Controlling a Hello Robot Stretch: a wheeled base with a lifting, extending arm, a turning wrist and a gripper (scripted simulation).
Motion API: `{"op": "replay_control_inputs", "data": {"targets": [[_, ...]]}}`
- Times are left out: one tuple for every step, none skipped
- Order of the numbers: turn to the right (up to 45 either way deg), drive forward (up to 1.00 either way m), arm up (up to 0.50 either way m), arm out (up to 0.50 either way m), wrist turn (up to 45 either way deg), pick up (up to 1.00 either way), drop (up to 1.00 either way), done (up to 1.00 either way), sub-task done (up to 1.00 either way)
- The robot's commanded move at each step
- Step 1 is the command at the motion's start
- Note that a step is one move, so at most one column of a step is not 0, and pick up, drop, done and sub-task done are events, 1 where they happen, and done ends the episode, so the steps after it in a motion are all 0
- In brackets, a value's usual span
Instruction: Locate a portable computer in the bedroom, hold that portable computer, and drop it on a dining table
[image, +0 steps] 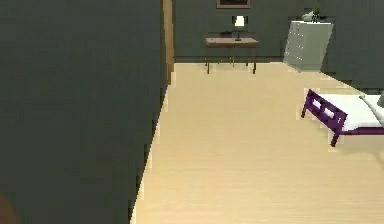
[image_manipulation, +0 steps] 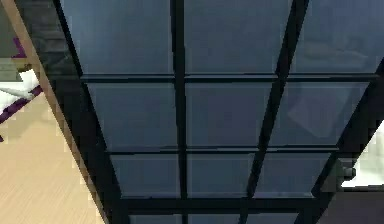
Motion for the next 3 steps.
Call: {"op": "replay_control_inputs", "data": {"targets": [[0.0,1.00,0.00,0.00,0.0,0.00,0.00,0.00,0.00],[0.0,1.00,0.00,0.00,0.0,0.00,0.00,0.00,0.00],[-3.0,0.00,0.00,0.00,0.0,0.00,0.00,0.00,0.00]]}}
